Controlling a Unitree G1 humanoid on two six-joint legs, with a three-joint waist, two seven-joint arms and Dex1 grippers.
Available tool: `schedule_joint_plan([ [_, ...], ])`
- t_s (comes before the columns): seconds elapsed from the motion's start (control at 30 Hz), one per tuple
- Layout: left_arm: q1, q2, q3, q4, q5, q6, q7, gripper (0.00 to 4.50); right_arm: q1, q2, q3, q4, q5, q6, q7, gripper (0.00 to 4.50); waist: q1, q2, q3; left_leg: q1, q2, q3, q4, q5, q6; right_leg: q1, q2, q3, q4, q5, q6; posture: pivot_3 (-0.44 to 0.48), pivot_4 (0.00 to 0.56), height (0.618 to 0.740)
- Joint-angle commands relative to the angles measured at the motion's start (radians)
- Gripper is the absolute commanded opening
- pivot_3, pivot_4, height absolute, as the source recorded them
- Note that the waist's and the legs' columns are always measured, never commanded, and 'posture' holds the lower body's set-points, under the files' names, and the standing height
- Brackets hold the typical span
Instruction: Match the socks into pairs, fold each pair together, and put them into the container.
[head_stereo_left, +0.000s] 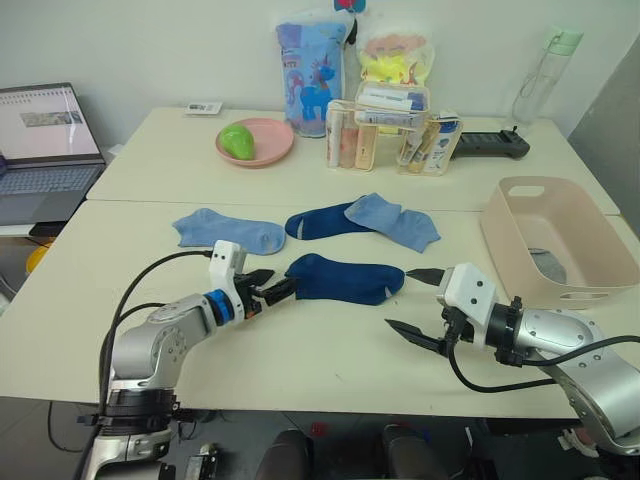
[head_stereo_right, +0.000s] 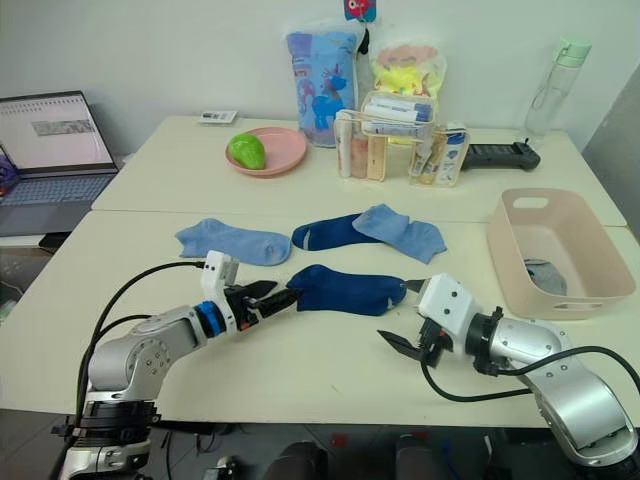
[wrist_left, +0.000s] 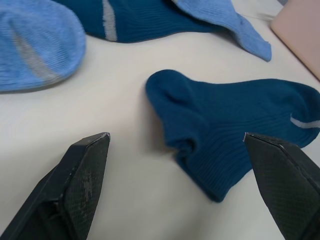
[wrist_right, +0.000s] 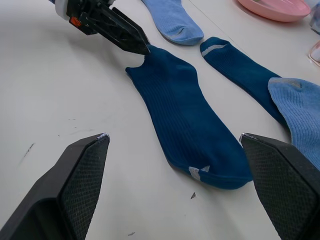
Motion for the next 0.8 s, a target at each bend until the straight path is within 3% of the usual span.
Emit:
schedule_joint_plan([
  [0.03, -0.049, -0.045, -0.04, 0.06, 0.03, -0.02, 0.029, 3.92, -0.01, 0.0, -0.006, -0.03, 0.01, 0.002, -0.001, 4.5, 0.006, 0.0, 0.0, 0.0, 0.0, 0.0, 0.0, 0.0, 0.0, 0.0, 0.0, 0.0, 0.0, 0.0, 0.0, 0.0, 0.15, 0.703],
  [0.27, -0.09, -0.08, -0.085, 0.103, 0.073, -0.055, 0.029, 1.75, -0.01, -0.001, -0.006, -0.035, 0.012, 0.012, -0.006, 4.5, 0.014, 0.0, 0.0, 0.0, 0.0, 0.001, 0.0, 0.0, 0.0, 0.0, 0.0, -0.001, 0.0, 0.0, 0.0, 0.0, 0.15, 0.703],
  [0.47, -0.083, -0.109, 0.007, 0.031, -0.015, -0.002, 0.065, 0.03, -0.013, -0.005, -0.012, -0.036, 0.012, 0.013, -0.001, 4.5, 0.013, -0.001, 0.0, 0.0, 0.0, 0.001, 0.0, 0.0, -0.001, -0.001, 0.0, -0.001, 0.0, 0.0, 0.0, 0.0, 0.15, 0.703],
  [0.67, -0.077, -0.046, 0.188, -0.086, -0.189, 0.142, 0.108, 0.03, -0.021, -0.008, -0.004, -0.029, 0.016, 0.007, 0.014, 4.5, 0.008, -0.001, 0.0, 0.0, 0.001, 0.001, 0.0, 0.0, -0.001, -0.001, 0.0, 0.0, 0.001, 0.0, 0.0, 0.0, 0.15, 0.703],
  [0.8, -0.059, 0.101, 0.349, -0.167, -0.307, 0.28, 0.138, 0.03, -0.038, 0.003, 0.009, -0.015, 0.019, 0.0, 0.025, 4.5, -0.001, -0.001, 0.001, 0.0, 0.001, 0.001, 0.0, 0.0, -0.001, -0.001, 0.0, 0.0, 0.001, 0.0, 0.0, 0.0, 0.15, 0.703],
])
